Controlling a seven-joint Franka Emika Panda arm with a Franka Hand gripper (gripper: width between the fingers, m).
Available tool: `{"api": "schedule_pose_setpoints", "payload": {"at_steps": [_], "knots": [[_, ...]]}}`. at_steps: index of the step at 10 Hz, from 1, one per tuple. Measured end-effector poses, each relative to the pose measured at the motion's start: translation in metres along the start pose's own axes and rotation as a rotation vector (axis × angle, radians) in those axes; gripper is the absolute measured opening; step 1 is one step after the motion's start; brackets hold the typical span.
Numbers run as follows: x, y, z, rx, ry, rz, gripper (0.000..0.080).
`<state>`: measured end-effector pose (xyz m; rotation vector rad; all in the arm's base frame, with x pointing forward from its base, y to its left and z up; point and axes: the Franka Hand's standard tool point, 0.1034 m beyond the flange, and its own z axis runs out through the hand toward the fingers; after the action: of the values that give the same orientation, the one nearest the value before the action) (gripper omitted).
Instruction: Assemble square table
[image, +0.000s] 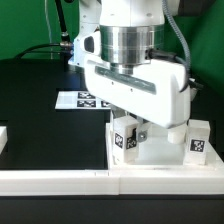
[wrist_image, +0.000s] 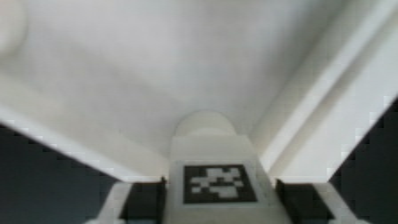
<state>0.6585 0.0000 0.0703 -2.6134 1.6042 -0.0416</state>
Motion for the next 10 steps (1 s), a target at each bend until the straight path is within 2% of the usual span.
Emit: {"api": "schedule_pose_setpoints", "payload": {"at_steps": [1,3,5,6,7,8,9,10], "knots": [[-0.0005,-0.0006,-0.0001,0.016,-0.023,0.166,0.0291],[0.0055,-0.0038,-0.0004,0.097,-0.093,0.536,0.0291],[0.0052,-0.0039,-0.0002,0.096,-0.093,0.563,0.0291],[0.0048,-0.0046,-0.0006,0.101,-0.082,0.474,0.0364],[0.0029,-0.0071,-0.0013,0.11,-0.06,0.345,0.0515],[0.0015,-0.0089,-0.0017,0.12,-0.031,0.134,0.0515],[-0.0027,-0.0094,-0.002,0.114,-0.019,-0.066,0.0623],[-0.004,-0.0098,-0.0026,0.113,-0.015,-0.144,0.0623]]}}
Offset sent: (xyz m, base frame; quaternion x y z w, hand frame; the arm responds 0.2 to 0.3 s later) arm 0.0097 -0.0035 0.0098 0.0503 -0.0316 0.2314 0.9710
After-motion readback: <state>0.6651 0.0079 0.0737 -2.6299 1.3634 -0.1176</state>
